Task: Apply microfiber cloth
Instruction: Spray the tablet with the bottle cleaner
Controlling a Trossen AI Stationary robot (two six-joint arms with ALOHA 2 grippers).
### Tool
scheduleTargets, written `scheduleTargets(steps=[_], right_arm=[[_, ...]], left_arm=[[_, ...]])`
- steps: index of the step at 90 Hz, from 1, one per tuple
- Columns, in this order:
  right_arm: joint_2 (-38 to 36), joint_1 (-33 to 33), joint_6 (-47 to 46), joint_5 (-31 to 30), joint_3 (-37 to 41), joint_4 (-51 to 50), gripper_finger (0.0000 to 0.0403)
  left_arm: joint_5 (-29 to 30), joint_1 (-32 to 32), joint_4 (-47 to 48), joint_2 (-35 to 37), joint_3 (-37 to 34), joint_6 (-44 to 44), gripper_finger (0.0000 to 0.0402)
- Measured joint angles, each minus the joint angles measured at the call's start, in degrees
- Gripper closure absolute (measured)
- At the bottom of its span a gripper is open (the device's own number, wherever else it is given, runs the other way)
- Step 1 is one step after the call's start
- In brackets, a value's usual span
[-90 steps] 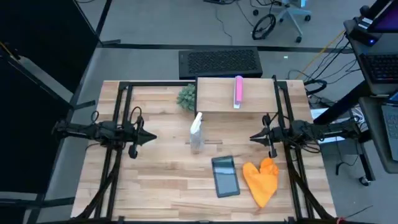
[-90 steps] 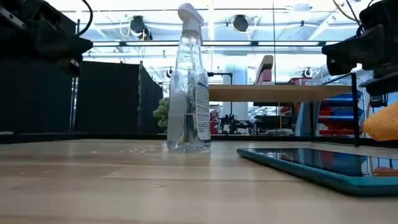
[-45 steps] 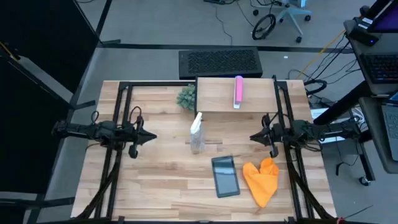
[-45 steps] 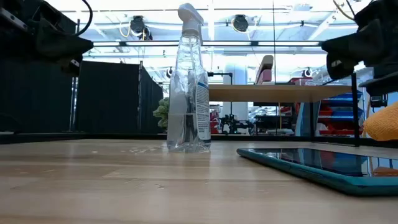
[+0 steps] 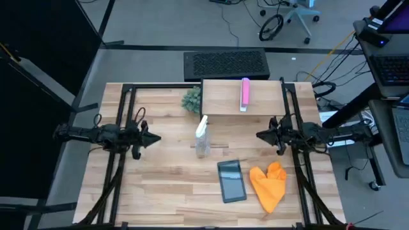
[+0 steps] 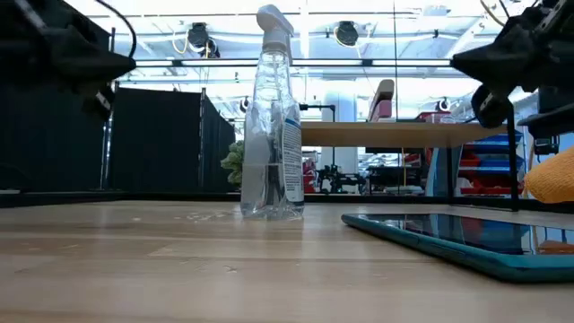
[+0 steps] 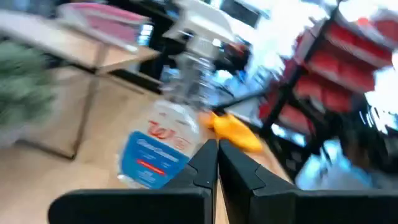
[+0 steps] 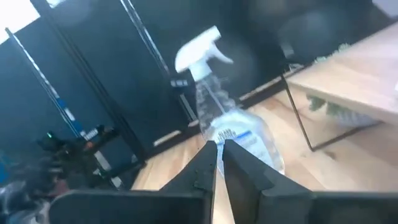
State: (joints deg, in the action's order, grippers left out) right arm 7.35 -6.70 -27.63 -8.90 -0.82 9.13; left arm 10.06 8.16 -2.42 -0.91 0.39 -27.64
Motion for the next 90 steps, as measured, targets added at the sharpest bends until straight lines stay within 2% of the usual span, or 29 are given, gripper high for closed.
scheduleTargets(steps=[18, 30, 53, 60, 65, 71, 78, 84, 90], right_arm=[[6.51, 0.03, 4.48, -0.25, 0.00, 0.52, 0.0392], [11.93, 2.74, 14.51, -2.46, -2.08, 0.46, 0.0392], [20.67, 5.50, 22.46, 1.65, -6.82, -0.62, 0.0392], [22.98, 3.50, 20.14, 7.33, -12.50, -2.72, 0.0392], [25.37, 0.65, 18.86, 7.87, -17.78, -5.40, 0.0392], [29.60, -3.48, 17.81, 5.54, -24.04, -10.24, 0.0392], [36.03, -7.29, 14.05, 0.75, -31.28, -18.24, 0.0390], [41.84, -8.66, 5.35, -3.40, -36.50, -27.91, 0.0382], [47.40, -8.75, -6.86, -4.48, -40.04, -35.93, 0.0366]], left_arm=[[1.04, 0.06, -0.60, 0.01, 0.01, -0.58, 0.0402], [0.28, 1.18, 0.43, 0.00, 0.02, -5.18, 0.0402], [0.60, 1.73, -0.12, 0.00, 0.24, -4.61, 0.0402], [2.16, 1.73, -4.64, -0.36, 0.25, -5.51, 0.0402], [3.02, 1.73, -10.48, -1.03, 0.26, -7.70, 0.0402], [3.03, 2.13, -16.09, -3.15, 1.52, -7.44, 0.0402], [3.98, 3.30, -15.55, -8.29, 4.43, -5.35, 0.0402], [5.78, 4.29, -14.17, -14.74, 6.66, -5.13, 0.0402], [6.28, 5.33, -14.51, -22.86, 10.08, -7.29, 0.0402]])
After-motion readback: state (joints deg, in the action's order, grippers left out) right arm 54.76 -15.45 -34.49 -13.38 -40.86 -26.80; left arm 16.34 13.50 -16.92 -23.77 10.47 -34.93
